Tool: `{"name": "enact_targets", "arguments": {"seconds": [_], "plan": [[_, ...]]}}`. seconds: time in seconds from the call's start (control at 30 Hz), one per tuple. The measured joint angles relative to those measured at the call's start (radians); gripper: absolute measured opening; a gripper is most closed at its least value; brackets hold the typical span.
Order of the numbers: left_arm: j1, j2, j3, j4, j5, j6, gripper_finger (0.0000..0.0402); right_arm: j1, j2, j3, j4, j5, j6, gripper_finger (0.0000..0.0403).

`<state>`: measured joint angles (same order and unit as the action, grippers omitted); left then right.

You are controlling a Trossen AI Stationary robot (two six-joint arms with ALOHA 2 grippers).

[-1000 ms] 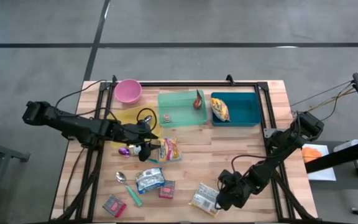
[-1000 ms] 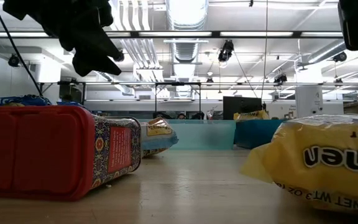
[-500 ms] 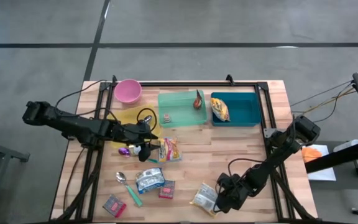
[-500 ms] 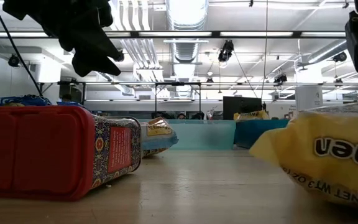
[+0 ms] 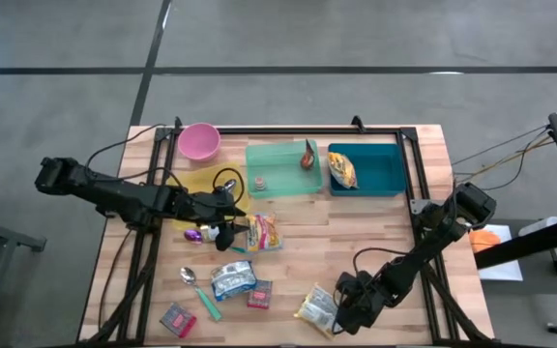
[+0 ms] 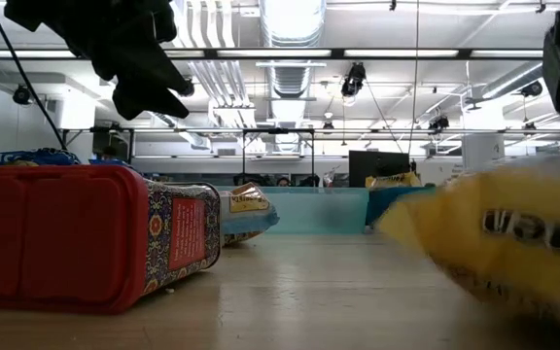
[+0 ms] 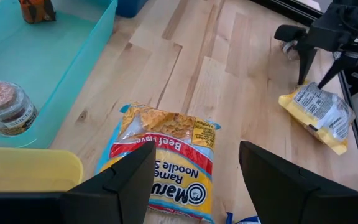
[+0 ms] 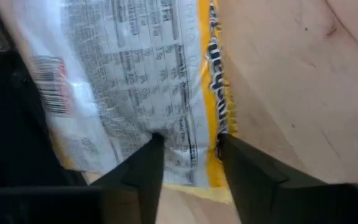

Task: Pick & Place Food Item
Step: Put the yellow noodle pack into the blue bin

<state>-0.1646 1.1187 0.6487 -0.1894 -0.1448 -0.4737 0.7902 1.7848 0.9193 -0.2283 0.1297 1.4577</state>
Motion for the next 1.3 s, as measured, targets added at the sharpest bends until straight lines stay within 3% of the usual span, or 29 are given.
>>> {"name": "enact_targets", "arguments": {"seconds": [0.17,0.23,0.67,1.3], "plan": [[0.0,0.0,0.0,-0.003,0.0,0.002,0.024,0.0,0.001,0.001,-0.004,-0.008,-0.006,0.0039],[0.0,0.0,0.0,-0.003,0.0,0.002,0.024,0.001,-0.003,-0.001,-0.019,-0.008,0.0,0.0019],[0.0,0.0,0.0,-0.005,0.0,0.006,0.024,0.0,-0.007,0.117,-0.254,0.035,-0.003,0.0008],[0.0,0.0,0.0,-0.005,0.0,0.006,0.024,-0.001,-0.009,0.472,-0.858,0.295,-0.018,0.0008]]}}
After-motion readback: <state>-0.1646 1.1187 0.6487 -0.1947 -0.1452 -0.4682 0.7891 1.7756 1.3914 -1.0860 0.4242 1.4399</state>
